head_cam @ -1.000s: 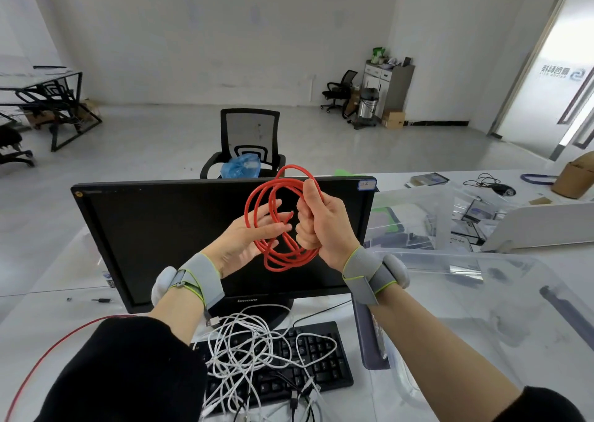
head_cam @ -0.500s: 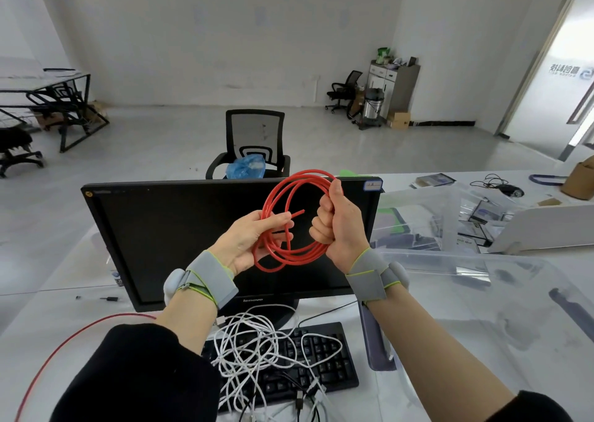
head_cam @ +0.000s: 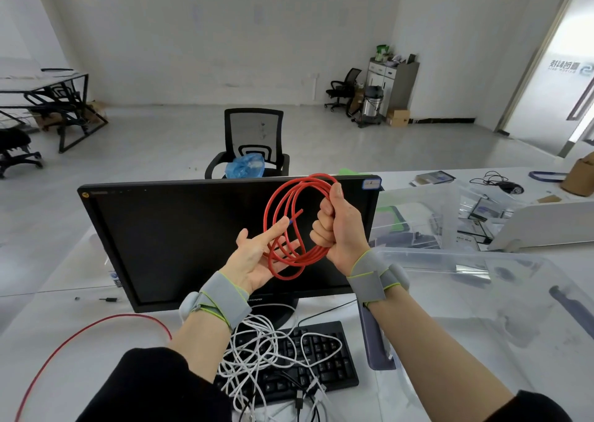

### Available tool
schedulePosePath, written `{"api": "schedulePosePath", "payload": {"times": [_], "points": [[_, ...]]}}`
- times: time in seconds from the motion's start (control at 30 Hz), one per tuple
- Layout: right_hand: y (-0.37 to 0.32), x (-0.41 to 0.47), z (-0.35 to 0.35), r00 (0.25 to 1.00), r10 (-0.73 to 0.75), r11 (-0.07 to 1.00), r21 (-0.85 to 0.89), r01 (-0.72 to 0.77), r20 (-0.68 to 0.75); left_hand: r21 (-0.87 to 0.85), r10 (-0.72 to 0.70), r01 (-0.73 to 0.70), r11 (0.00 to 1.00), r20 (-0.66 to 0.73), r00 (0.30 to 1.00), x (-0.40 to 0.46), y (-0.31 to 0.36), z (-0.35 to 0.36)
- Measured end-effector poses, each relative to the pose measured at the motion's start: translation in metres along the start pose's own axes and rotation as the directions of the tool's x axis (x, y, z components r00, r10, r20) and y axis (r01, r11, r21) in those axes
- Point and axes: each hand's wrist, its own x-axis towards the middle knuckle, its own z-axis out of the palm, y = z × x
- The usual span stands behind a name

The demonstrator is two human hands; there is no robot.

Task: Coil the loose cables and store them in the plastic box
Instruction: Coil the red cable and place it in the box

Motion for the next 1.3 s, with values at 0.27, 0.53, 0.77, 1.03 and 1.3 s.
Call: {"api": "schedulePosePath", "payload": {"times": [0.27, 0.53, 0.77, 1.03, 1.3], "points": [[-0.002, 0.002, 0.006, 1.000, -0.008, 0.998, 0.057, 0.008, 0.005, 0.032, -0.152, 0.149, 0.988, 0.141, 0.978, -0.010, -0.001, -0.008], [-0.007, 0.002, 0.009, 1.000, 0.019, 0.998, 0.067, -0.018, -0.003, 0.181, -0.272, 0.231, 0.956, 0.255, 0.928, -0.017, 0.002, 0.003], [-0.005, -0.001, 0.007, 0.998, -0.052, 0.986, -0.157, 0.054, 0.018, 0.501, -0.044, 0.057, 0.863, -0.039, 0.998, -0.010, 0.002, 0.006], [0.018, -0.009, 0.028, 0.994, -0.093, 0.956, -0.276, 0.103, 0.048, 0.611, 0.353, -0.091, 0.786, -0.324, 0.878, 0.005, -0.003, -0.005], [0.008, -0.003, 0.028, 0.997, -0.081, 0.985, -0.151, 0.081, 0.005, 0.566, 0.336, -0.121, 0.816, -0.293, 0.895, 0.008, 0.007, -0.001]]}}
